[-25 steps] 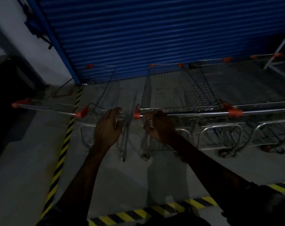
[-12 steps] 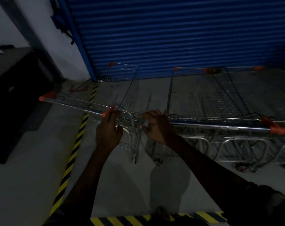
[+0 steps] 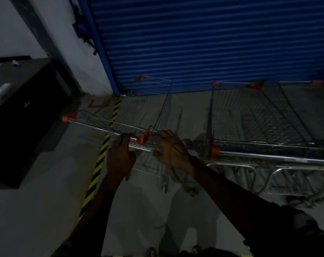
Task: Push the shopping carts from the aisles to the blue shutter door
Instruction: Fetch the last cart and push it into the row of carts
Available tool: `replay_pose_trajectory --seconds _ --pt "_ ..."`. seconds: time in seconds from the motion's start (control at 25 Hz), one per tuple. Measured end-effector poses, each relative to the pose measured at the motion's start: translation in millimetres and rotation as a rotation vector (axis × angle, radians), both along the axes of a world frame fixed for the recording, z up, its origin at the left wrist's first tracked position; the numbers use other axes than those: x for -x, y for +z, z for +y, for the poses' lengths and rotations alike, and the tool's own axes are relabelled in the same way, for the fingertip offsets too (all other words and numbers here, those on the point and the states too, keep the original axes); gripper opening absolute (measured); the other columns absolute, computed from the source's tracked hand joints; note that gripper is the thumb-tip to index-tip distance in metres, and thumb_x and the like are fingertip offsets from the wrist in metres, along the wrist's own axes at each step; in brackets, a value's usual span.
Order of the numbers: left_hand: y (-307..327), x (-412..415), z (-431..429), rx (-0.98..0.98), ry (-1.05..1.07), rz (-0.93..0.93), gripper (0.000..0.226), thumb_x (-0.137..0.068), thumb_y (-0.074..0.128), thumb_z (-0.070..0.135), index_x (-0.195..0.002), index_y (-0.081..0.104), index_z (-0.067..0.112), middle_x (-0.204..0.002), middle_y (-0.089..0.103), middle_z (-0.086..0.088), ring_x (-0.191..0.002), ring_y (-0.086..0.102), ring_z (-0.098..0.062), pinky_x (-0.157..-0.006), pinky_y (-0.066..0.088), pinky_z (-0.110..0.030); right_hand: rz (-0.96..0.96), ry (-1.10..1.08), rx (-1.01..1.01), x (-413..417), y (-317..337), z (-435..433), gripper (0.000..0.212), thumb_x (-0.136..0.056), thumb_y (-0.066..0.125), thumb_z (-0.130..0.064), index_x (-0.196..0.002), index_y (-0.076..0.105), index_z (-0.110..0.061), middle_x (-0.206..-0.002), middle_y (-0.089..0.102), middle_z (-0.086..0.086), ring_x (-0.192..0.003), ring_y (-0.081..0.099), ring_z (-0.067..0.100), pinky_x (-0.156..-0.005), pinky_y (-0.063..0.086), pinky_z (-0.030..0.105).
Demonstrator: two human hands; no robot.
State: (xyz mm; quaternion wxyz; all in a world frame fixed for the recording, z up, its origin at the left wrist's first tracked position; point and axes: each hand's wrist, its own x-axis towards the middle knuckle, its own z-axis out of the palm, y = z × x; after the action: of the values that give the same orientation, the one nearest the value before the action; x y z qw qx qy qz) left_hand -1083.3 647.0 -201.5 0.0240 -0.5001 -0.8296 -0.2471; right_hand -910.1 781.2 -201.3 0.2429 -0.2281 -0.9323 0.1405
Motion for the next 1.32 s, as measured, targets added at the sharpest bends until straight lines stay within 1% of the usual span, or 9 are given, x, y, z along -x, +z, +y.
replay_pose_trajectory --seconds 0.12,0.2,0.32,0.4,0.56,0.8,0.96,1.12,1.32 --pt "-3.3 27.8 0.3 0.051 -0.041 -0.011 0.073 -0.073 0.068 0.014 -0.144 0.052 0.014 -0.141 0.054 -0.012 -0.123 0.054 -0.041 -0.091 0.051 -0.054 -0.002 -0.008 0.002 35.7 -5.3 -13.0 0.068 -0.076 0.059 -0.042 -0.137 0.06 -0.013 -0.136 0.059 0.01 -0.123 0.05 0.033 -0.101 0.042 0.04" --pt "-6.9 45.7 0.1 0.109 -0.056 -0.001 0.076 -0.076 0.073 0.01 -0.148 0.049 0.017 -0.147 0.049 -0.01 -0.131 0.048 -0.039 -0.098 0.046 -0.054 -0.042 -0.014 0.005 58.9 -13.9 -17.4 0.068 -0.076 0.06 -0.04 -0.136 0.061 -0.008 -0.136 0.06 0.014 -0.125 0.053 0.041 -0.103 0.048 0.049" --pt "-15.4 73.3 -2.5 0.177 -0.085 0.01 0.075 -0.081 0.073 0.016 -0.151 0.046 0.021 -0.156 0.042 -0.007 -0.139 0.04 -0.035 -0.108 0.039 -0.053 -0.206 -0.027 -0.02 84.9 -30.4 -20.4 0.072 -0.071 0.071 -0.039 -0.133 0.063 -0.003 -0.134 0.063 0.02 -0.124 0.057 0.049 -0.099 0.051 0.061" --pt "-20.3 90.4 -6.4 0.195 -0.098 0.012 0.073 -0.082 0.074 0.02 -0.151 0.047 0.022 -0.157 0.042 -0.007 -0.141 0.039 -0.035 -0.11 0.036 -0.053 -0.308 -0.056 -0.051 95.6 -40.5 -23.9 0.071 -0.071 0.063 -0.044 -0.131 0.064 -0.007 -0.137 0.06 0.021 -0.13 0.053 0.05 -0.098 0.05 0.063" --pt "-25.1 108.9 -8.1 0.207 -0.101 0.019 0.077 -0.083 0.076 0.022 -0.153 0.044 0.019 -0.155 0.044 -0.01 -0.141 0.039 -0.038 -0.108 0.038 -0.055 -0.314 -0.254 -0.012 108.8 -37.6 -30.1 0.067 -0.079 0.07 -0.033 -0.14 0.055 -0.01 -0.138 0.057 0.014 -0.134 0.046 0.042 -0.097 0.049 0.056" --pt "-27.7 114.7 9.2 0.248 -0.167 0.071 0.082 -0.08 0.078 0.027 -0.153 0.042 0.023 -0.156 0.042 -0.007 -0.143 0.039 -0.034 -0.105 0.042 -0.057 -0.282 -0.332 -0.118 113.9 -36.2 -9.2 0.02 -0.08 0.078 -0.025 -0.099 0.073 -0.021 -0.106 0.064 0.004 -0.106 0.057 0.036 -0.079 0.049 0.049" --pt "-30.5 103.7 15.3 0.303 -0.173 0.081 0.083 -0.085 0.075 0.033 -0.157 0.034 0.029 -0.161 0.034 -0.002 -0.148 0.03 -0.03 -0.107 0.038 -0.057 -0.291 -0.372 -0.209 99.3 -42.9 -7.6 0.024 -0.081 0.075 -0.027 -0.104 0.073 -0.021 -0.109 0.064 0.005 -0.103 0.058 0.034 -0.079 0.049 0.046" --pt "-29.7 91.7 16.8 0.265 -0.213 0.147 0.083 -0.082 0.077 0.035 -0.156 0.039 0.031 -0.157 0.04 0.0 -0.141 0.038 -0.03 -0.106 0.037 -0.052 -0.266 -0.41 -0.267 76.3 -38.0 -0.4 0.029 -0.072 0.082 -0.02 -0.099 0.075 -0.016 -0.104 0.066 0.009 -0.091 0.064 0.037 -0.075 0.052 0.049" --pt "-35.3 80.4 23.7 0.238 -0.237 0.172 0.082 -0.076 0.082 0.033 -0.15 0.049 0.025 -0.15 0.05 -0.005 -0.139 0.043 -0.037 -0.108 0.034 -0.055 -0.343 -0.514 -0.391 53.2 -43.0 10.7 0.012 -0.074 0.068 -0.028 -0.083 0.076 -0.026 -0.1 0.07 -0.003 -0.092 0.066 0.028 -0.083 0.033 0.041"
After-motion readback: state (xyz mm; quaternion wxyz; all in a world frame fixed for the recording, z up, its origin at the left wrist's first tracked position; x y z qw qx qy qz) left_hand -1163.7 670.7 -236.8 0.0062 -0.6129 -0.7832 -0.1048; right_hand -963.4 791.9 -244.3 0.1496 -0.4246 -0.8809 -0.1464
